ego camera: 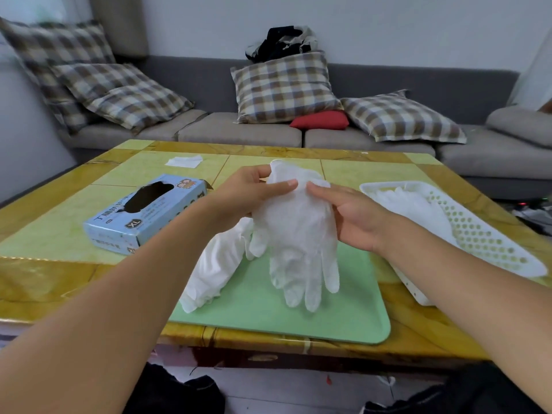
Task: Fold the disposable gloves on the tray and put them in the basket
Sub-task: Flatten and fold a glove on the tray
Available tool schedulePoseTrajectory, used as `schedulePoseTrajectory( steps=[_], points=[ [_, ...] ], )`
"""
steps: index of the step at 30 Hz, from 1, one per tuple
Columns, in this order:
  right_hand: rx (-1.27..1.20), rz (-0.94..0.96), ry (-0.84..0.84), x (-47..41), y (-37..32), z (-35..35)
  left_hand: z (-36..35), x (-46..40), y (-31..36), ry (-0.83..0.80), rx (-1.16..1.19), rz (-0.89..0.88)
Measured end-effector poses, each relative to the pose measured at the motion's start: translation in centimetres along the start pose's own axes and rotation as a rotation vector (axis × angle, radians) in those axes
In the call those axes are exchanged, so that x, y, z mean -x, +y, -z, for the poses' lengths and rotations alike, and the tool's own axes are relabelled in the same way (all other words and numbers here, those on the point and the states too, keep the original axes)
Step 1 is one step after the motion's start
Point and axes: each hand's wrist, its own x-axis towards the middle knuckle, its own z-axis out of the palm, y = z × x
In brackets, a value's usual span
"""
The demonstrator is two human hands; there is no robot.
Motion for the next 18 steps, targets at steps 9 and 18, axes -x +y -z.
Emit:
schedulePoseTrajectory(
  steps=[9,18],
  points=[
    [-0.045,0.102,0.105,2.0,-1.6,1.4,-0.9,-0.4,1.5,-0.078,0.028,-0.049],
    [0.036,-0.119,0.024,2.3,-1.6,2.1,-1.8,-1.1,1.2,0.011,0.03,0.164]
  ],
)
